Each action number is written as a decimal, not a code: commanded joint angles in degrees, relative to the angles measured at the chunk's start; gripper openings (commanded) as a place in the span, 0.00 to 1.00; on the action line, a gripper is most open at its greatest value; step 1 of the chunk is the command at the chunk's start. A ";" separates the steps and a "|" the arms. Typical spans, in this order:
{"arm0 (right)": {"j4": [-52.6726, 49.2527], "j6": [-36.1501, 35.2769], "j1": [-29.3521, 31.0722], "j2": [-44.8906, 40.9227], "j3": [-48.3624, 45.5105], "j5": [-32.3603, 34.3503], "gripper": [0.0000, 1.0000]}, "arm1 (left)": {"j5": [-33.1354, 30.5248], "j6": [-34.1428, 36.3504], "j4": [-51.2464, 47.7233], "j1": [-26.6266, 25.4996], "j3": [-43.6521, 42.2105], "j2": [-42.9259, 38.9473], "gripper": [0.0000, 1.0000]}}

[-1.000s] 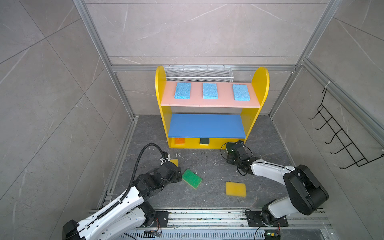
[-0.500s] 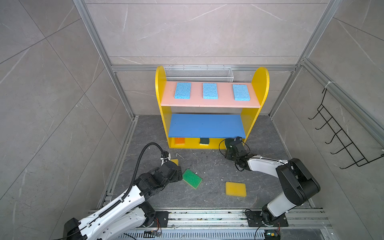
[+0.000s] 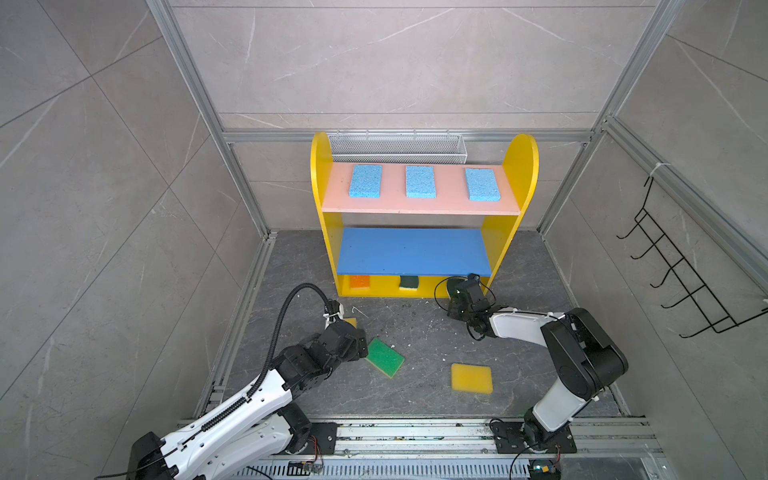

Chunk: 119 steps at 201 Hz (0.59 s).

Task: Place and organize the cleaning sponges onto the shelf
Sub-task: 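Carry the dark-green scrub sponge with the right gripper into the lower compartment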

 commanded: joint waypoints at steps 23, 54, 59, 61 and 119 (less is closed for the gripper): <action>10.09 -0.31 -0.58 -2.18 -3.22 0.86 0.59 | -1.47 0.87 2.29 0.27 -0.93 0.04 0.88; 12.74 -1.44 -0.59 -5.54 -7.15 1.00 0.59 | -1.56 1.04 2.27 0.24 -1.05 -0.26 0.88; 13.29 -1.62 -0.59 -6.13 -7.90 0.98 0.59 | -1.60 0.97 2.27 0.20 -1.19 -0.32 0.88; 13.39 -1.75 -0.58 -6.44 -8.05 1.03 0.59 | -1.63 0.89 2.27 0.25 -1.18 -0.29 0.88; 13.30 -4.07 -0.59 -7.14 -6.89 2.61 0.59 | -1.82 0.49 2.94 0.17 -2.82 -1.47 0.88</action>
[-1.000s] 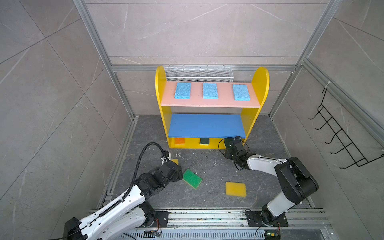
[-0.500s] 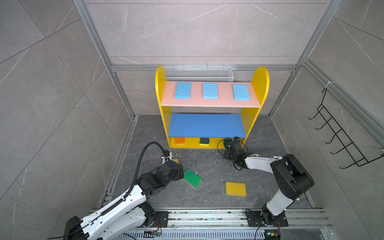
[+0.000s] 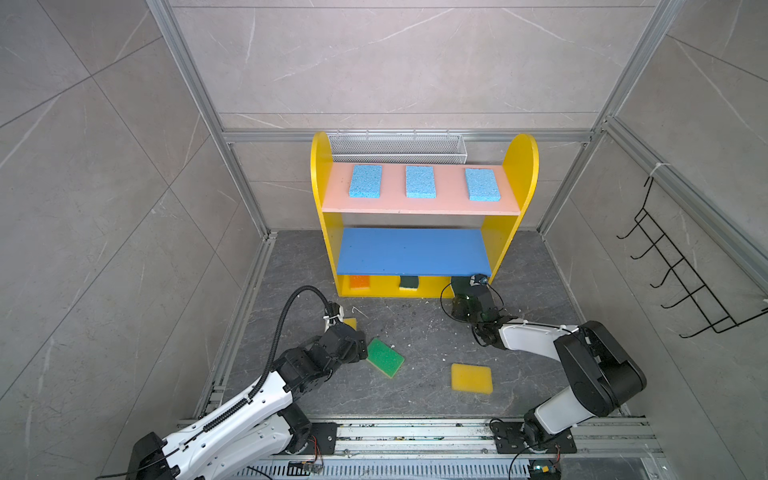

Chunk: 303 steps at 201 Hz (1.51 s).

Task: Place and organize the cleaning sponges onto the shelf
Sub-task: 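Carry the dark-green scrub sponge with the right gripper into the lower compartment, then push the held sponge deeper under the blue board with the right gripper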

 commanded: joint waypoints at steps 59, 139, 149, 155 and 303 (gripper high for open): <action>4.42 -0.88 -0.17 4.86 4.88 1.79 0.59 | -2.22 0.50 1.34 0.18 -0.71 -0.77 0.88; 6.31 -0.13 -0.36 9.83 7.42 2.88 0.60 | -2.57 0.64 1.18 0.27 -0.72 -0.78 0.88; 5.43 -0.11 -0.42 10.29 8.25 2.47 0.60 | -2.57 1.11 1.00 0.26 -0.42 -0.82 0.88; 4.48 -0.11 -0.43 10.60 8.88 2.42 0.60 | -2.57 1.40 0.92 0.18 -0.10 -0.80 0.88; -3.50 1.62 -1.92 14.97 10.95 3.03 0.65 | -3.27 1.98 0.81 0.21 1.02 -0.06 0.88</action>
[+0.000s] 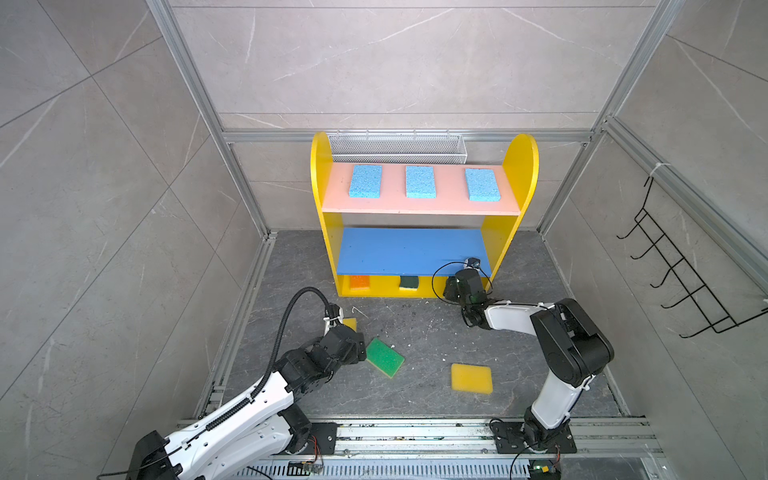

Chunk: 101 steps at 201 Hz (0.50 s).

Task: Place and organize the cleaning sponges onto the shelf
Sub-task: 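Push the held sponge deeper under the blue board with the right gripper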

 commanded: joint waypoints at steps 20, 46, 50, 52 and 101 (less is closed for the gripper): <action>-7.42 1.34 -0.85 3.06 -1.59 -0.16 0.67 | -1.94 0.70 0.24 0.25 1.88 -0.27 0.88; -7.65 1.26 -0.84 3.19 -1.30 -0.31 0.67 | -2.18 0.64 0.24 0.20 1.85 -0.23 0.88; -7.84 1.30 -0.86 3.26 -1.19 -0.30 0.68 | -2.20 0.64 0.20 0.21 1.95 -0.27 0.88; -8.02 1.33 -0.89 3.24 -1.11 -0.30 0.68 | -2.20 0.58 0.23 0.21 1.92 -0.29 0.88; -9.75 1.78 -1.00 3.85 0.30 -0.45 0.72 | -2.47 0.29 -0.24 0.22 2.12 0.08 0.88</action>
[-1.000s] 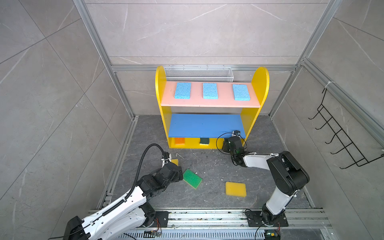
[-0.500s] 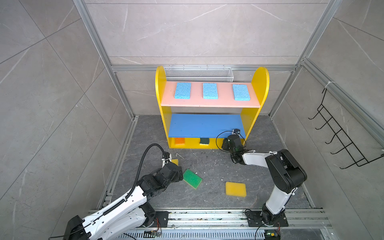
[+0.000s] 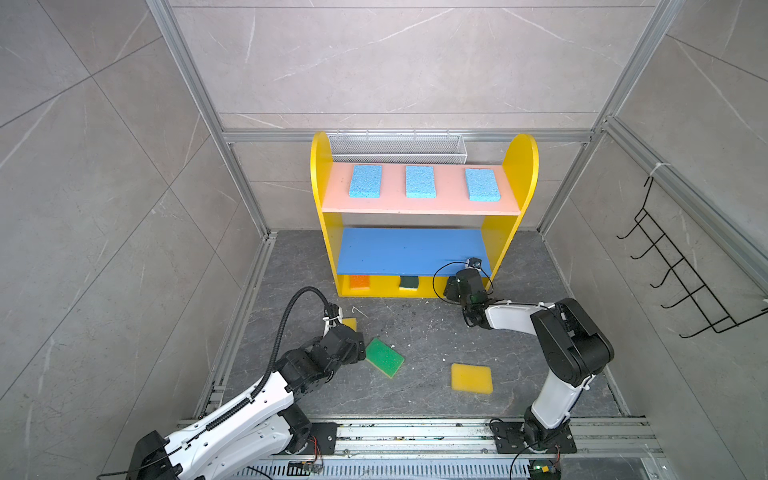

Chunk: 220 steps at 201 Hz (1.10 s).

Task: Place and organize the cleaning sponges onto the shelf
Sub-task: 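Push the held sponge deeper under the blue board with the right gripper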

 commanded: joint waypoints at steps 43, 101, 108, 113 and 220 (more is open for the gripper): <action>-9.53 1.23 -0.74 3.36 0.56 -2.11 0.73 | -1.68 0.01 -0.52 0.22 2.26 -0.02 0.88; -10.56 0.86 -0.68 3.08 0.85 -2.88 0.74 | -1.64 -0.41 -0.86 0.18 2.67 0.04 0.88; -11.09 0.96 -0.74 3.22 1.18 -3.19 0.74 | -1.68 -0.44 -0.98 0.11 2.75 0.08 0.88; -11.26 1.02 -0.74 3.29 1.31 -3.62 0.75 | -1.64 -0.52 -1.10 0.17 2.72 -0.04 0.88; -9.93 0.68 -0.44 -4.50 -3.51 -8.87 0.79 | -0.91 -1.00 -2.79 0.09 2.58 -2.97 0.88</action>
